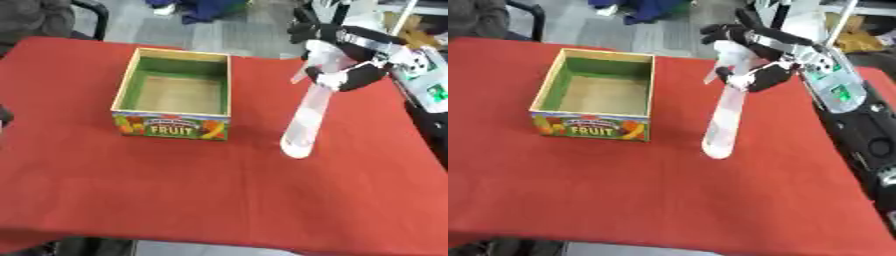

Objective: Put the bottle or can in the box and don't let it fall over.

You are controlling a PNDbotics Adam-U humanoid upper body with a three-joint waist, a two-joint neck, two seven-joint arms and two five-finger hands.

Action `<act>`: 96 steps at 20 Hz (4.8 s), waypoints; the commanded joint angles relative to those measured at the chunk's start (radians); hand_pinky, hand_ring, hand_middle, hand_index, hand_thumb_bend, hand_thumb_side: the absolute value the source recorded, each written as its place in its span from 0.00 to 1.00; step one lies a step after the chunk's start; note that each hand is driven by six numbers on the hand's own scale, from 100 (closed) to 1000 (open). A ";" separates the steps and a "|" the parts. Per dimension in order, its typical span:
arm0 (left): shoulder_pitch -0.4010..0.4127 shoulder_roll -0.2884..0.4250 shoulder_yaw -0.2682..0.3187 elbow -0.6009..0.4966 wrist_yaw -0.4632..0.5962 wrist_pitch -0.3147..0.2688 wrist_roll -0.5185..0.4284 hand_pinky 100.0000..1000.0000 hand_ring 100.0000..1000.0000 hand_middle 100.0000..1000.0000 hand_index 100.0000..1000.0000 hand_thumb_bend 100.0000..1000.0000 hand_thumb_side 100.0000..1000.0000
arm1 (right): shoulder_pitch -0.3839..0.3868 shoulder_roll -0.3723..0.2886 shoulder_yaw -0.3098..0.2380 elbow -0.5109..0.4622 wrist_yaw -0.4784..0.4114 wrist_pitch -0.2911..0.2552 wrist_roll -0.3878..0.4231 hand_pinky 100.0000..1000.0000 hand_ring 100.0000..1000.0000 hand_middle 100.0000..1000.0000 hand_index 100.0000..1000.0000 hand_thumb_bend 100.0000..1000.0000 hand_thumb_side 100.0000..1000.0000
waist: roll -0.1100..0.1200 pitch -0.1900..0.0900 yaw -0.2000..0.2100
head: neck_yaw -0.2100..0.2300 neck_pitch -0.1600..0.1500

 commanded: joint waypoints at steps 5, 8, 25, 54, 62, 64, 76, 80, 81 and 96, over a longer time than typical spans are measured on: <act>-0.014 0.007 0.000 -0.012 0.003 -0.002 -0.003 0.69 0.58 0.48 0.70 0.22 0.63 | -0.022 -0.012 -0.006 0.000 0.013 -0.155 0.145 0.75 1.00 1.00 0.88 0.00 0.16 | 0.005 -0.007 0.002 | -0.004 0.005; -0.014 0.008 0.001 -0.013 0.003 -0.002 -0.003 0.69 0.58 0.48 0.70 0.22 0.63 | -0.022 -0.012 -0.006 0.002 0.016 -0.156 0.145 0.75 1.00 1.00 0.88 0.00 0.16 | 0.005 -0.007 0.002 | -0.004 0.005; -0.016 0.008 0.001 -0.012 0.004 -0.002 -0.004 0.69 0.58 0.48 0.70 0.21 0.63 | -0.017 -0.012 -0.007 0.004 0.049 -0.172 0.147 0.62 0.88 0.89 0.72 0.00 0.11 | 0.005 -0.006 0.002 | -0.004 0.005; -0.017 0.006 0.002 -0.011 0.003 -0.002 -0.004 0.69 0.58 0.48 0.70 0.21 0.63 | -0.012 -0.006 0.000 -0.001 0.089 -0.219 0.106 0.42 0.62 0.58 0.35 0.00 0.13 | 0.003 -0.004 0.005 | -0.013 0.005; -0.017 0.007 0.003 -0.010 0.002 -0.002 -0.004 0.69 0.58 0.48 0.70 0.21 0.63 | -0.009 -0.009 0.001 -0.009 0.093 -0.222 0.104 0.42 0.62 0.58 0.35 0.00 0.13 | 0.001 -0.003 0.005 | -0.107 -0.035; -0.017 0.007 0.002 -0.010 0.002 -0.002 -0.005 0.69 0.58 0.48 0.70 0.21 0.63 | -0.010 -0.010 0.001 -0.010 0.092 -0.222 0.104 0.42 0.62 0.58 0.35 0.00 0.13 | 0.000 -0.003 0.005 | -0.122 -0.043; -0.017 0.007 0.003 -0.008 0.002 -0.002 -0.004 0.69 0.57 0.48 0.70 0.22 0.63 | -0.027 -0.035 -0.002 -0.033 0.067 -0.221 0.092 0.42 0.61 0.58 0.35 0.00 0.13 | -0.002 -0.004 0.007 | -0.142 -0.055; -0.018 0.008 0.004 -0.008 0.003 -0.003 -0.004 0.69 0.57 0.48 0.70 0.22 0.63 | -0.032 -0.047 -0.004 -0.041 0.057 -0.219 0.086 0.42 0.61 0.58 0.35 0.00 0.13 | -0.003 -0.006 0.007 | -0.144 -0.056; -0.018 0.009 0.004 -0.008 0.004 -0.003 -0.004 0.69 0.57 0.48 0.70 0.22 0.63 | -0.033 -0.049 -0.005 -0.042 0.056 -0.219 0.085 0.42 0.61 0.58 0.35 0.00 0.13 | -0.003 -0.006 0.007 | -0.145 -0.057; -0.020 0.011 0.003 -0.007 0.005 -0.004 -0.005 0.69 0.57 0.48 0.70 0.22 0.63 | -0.057 -0.067 -0.011 -0.063 0.024 -0.212 0.081 0.42 0.60 0.57 0.35 0.00 0.13 | -0.005 -0.008 0.011 | -0.162 -0.063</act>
